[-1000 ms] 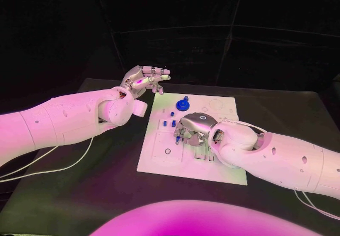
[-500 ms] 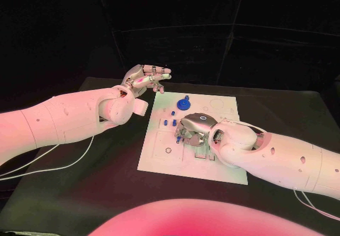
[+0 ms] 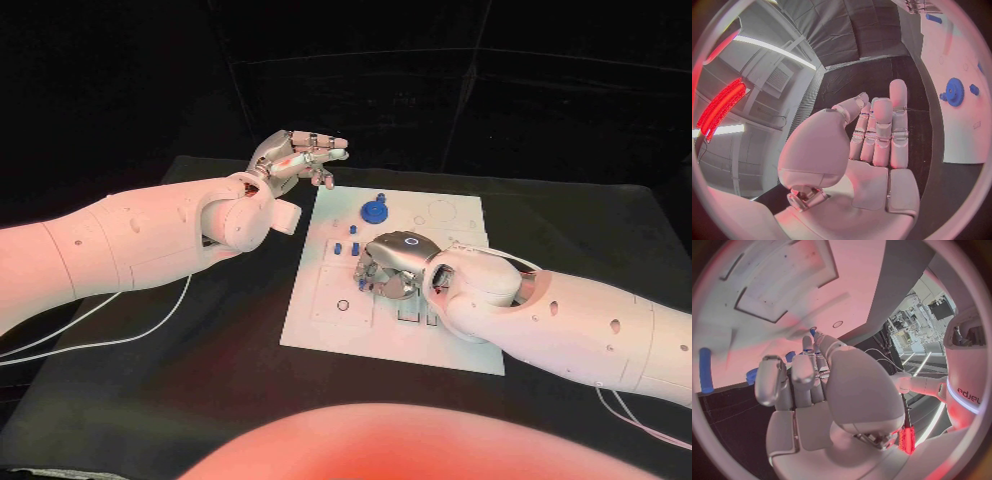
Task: Assemble the parts on the task board
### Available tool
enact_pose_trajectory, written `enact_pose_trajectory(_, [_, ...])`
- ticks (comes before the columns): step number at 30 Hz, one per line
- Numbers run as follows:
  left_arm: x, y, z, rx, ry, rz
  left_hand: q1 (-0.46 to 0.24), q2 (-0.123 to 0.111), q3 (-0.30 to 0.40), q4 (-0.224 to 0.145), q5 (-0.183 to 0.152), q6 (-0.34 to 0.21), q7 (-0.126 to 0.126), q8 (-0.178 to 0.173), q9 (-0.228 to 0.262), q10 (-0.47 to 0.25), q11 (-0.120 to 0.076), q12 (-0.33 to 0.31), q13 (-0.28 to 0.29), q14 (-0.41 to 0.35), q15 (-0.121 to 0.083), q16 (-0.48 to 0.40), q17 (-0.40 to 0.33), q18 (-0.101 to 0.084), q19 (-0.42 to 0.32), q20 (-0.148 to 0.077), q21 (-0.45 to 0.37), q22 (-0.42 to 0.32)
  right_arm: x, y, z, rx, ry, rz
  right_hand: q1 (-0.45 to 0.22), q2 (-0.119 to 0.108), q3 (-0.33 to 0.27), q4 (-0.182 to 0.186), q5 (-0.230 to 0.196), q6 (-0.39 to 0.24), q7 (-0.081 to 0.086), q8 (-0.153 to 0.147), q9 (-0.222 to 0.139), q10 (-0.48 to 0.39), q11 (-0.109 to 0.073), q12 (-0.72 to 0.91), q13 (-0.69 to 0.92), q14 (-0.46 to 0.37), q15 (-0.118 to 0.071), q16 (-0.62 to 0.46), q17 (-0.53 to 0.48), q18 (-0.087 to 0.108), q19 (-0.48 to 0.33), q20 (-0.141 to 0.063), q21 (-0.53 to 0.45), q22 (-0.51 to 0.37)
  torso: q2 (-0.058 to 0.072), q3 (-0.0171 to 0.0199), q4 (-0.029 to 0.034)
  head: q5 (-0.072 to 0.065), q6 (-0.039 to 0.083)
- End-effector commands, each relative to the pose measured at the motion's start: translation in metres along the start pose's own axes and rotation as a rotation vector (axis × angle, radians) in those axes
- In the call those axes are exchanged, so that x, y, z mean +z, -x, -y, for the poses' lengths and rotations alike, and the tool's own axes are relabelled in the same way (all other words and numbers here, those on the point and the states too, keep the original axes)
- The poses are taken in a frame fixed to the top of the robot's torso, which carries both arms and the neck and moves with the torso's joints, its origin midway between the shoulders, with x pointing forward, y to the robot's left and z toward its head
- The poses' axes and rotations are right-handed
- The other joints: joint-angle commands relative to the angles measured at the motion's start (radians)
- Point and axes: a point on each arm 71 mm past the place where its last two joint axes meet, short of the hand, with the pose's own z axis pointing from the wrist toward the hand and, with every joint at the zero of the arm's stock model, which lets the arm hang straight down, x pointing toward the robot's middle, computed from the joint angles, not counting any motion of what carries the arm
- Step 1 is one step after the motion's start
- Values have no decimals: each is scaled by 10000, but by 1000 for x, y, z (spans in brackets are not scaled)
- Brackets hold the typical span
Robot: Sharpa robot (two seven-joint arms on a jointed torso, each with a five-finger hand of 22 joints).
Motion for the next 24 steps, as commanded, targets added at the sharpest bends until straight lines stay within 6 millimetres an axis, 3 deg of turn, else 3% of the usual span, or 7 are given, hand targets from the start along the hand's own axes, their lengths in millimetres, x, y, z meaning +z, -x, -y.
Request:
enact_pose_trajectory(1, [1,0,1,-83,-37,-75,91,-26,-9,-36,48,-38,44,36,-6,-79,20,47,0,-90,2,-42,-12,134,-73,14,-60,-10,-1,-3,0,-91,11,-250,-63,-3,43,7,49,51,3,24,17,-20,43,-67,-11,135,-7,34,-9,-79,52,-12,40,22,-1,-2,-3,6,-1])
enact_pose_trajectory(19, [1,0,1,-91,0,-92,84,-23,-25,-37,44,-53,54,41,-8,-100,31,64,-3,-108,10,-45,-36,131,-78,19,-72,-18,-3,-3,1,-47,-22,-126,-83,-7,53,5,52,48,0,26,17,-21,42,-68,-10,132,-6,36,-15,-79,52,-9,40,23,0,-1,0,10,-1])
enact_pose_trajectory(24, [1,0,1,-103,15,-114,84,-23,-25,-37,44,-53,54,41,-8,-100,31,64,-3,-108,10,-45,-36,131,-78,19,-72,-18,-2,-5,2,-100,-201,-392,-251,-100,70,23,27,-124,52,-19,-14,-180,92,-150,-30,106,33,22,-85,-65,-2,16,-3,-31,-1,-6,1,2,-1])
